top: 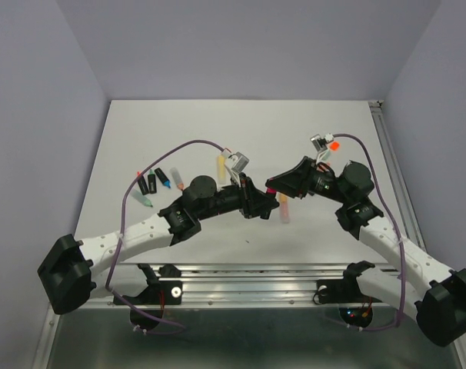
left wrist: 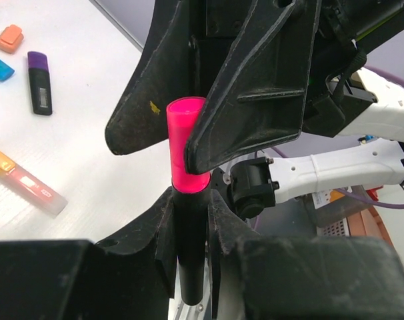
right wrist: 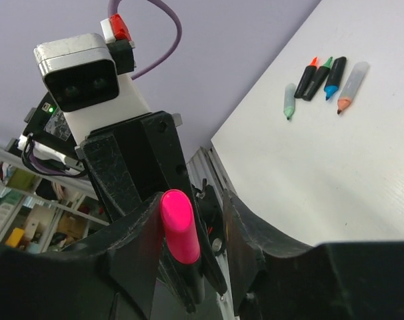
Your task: Open the pen caps
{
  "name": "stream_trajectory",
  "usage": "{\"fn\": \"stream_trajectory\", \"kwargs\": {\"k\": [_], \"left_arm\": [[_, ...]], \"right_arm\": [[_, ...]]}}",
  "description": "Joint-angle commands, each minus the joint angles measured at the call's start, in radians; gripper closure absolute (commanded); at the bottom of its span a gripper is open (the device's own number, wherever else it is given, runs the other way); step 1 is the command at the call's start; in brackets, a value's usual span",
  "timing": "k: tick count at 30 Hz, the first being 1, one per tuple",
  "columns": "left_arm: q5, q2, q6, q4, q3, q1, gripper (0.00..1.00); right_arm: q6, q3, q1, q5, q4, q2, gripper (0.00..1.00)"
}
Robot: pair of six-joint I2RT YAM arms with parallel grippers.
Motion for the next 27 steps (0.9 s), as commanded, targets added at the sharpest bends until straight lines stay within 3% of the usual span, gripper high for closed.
{"fn": "stream_trajectory", "kwargs": {"k": [1,2,5,10,13,15,22,25,27], "left_arm": [[0.023,-0.015,0.011,0.071,0.037,-0.002,1.0],[0.025,-0.015,0.008,0.072,0.037,-0.003,1.0],[0.04,-0.013,0.013,0.076,0.04,-0.003,1.0],[0.085,-0.038,-0.039,0.166,-0.033,-0.005,1.0],[0.112,-0.084,-0.161,0.383,-0.174,-0.014,1.0],[0.09,-0.108,-0.199,0.43,-0.246,-0.016,1.0],[0.085,-0.157,-0.182,0.41,-0.297,-0.026,1.0],[0.047,-0.197,-0.159,0.353,-0.307,-0.031,1.0],[0.033,-0.213,-0.168,0.329,-0.311,-0.032,1.0]], "right_arm": [[-0.024,0.055,0.01,0.004,-0.018,-0.028,0.58],[-0.026,0.054,0.008,0.003,-0.015,-0.027,0.61],[-0.026,0.052,0.008,0.012,-0.012,-0.03,0.99],[-0.07,0.057,0.01,0.11,-0.033,-0.048,0.99],[-0.131,0.093,0.008,0.23,-0.024,-0.027,0.99],[-0.209,0.133,0.004,0.404,-0.018,-0.004,0.99],[-0.426,0.305,-0.045,0.645,-0.068,0.132,0.99],[-0.42,0.356,-0.152,0.609,-0.041,0.189,0.99],[-0.459,0.373,-0.167,0.671,-0.029,0.212,0.99]]}}
